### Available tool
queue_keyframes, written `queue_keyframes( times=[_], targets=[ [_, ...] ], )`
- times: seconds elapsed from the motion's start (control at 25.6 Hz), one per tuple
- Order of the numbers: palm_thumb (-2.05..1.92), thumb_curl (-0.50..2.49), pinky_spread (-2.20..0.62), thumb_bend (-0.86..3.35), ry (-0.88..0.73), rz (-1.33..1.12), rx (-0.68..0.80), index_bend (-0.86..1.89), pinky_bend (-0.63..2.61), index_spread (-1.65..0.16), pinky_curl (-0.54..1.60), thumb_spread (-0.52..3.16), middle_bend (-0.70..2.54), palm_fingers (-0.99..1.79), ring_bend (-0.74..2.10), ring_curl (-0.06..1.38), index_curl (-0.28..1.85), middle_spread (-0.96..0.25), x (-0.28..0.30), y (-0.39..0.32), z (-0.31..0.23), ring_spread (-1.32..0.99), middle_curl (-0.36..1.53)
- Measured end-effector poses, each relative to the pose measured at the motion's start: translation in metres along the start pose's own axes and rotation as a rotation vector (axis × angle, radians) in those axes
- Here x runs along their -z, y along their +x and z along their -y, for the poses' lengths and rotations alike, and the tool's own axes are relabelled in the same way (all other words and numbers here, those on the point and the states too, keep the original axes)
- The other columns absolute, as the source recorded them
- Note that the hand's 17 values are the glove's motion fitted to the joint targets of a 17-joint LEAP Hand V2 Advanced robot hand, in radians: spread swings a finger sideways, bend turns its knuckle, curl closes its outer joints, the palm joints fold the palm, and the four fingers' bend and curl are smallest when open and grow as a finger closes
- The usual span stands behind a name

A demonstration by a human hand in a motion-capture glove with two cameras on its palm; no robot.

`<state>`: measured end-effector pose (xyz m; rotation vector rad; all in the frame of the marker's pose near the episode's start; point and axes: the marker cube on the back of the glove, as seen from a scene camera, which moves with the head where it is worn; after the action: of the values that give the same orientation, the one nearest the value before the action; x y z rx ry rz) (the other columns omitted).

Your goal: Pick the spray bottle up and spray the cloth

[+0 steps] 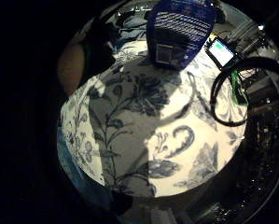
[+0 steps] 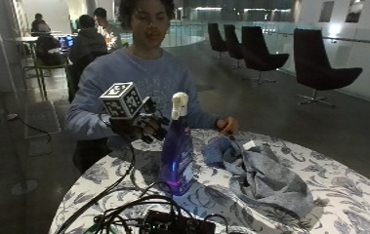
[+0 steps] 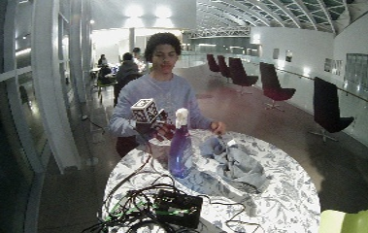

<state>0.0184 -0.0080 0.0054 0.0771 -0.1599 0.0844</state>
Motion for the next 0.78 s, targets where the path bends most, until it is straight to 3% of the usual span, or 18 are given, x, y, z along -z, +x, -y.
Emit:
queue_keyframes(
  times=[0.35,0.78],
  targets=[
    [0.62,0.28,0.20,0.18,0.347,0.678,-0.136,0.06,0.42,-0.40,0.31,1.10,0.26,0.52,0.36,0.27,0.20,-0.01,0.014,0.024,0.016,0.02,0.29],
    [0.65,0.29,0.20,0.10,0.493,0.691,-0.249,0.11,0.46,-0.40,0.33,1.08,0.28,0.50,0.37,0.27,0.18,0.00,0.012,0.039,0.037,0.03,0.32]
  ],
)
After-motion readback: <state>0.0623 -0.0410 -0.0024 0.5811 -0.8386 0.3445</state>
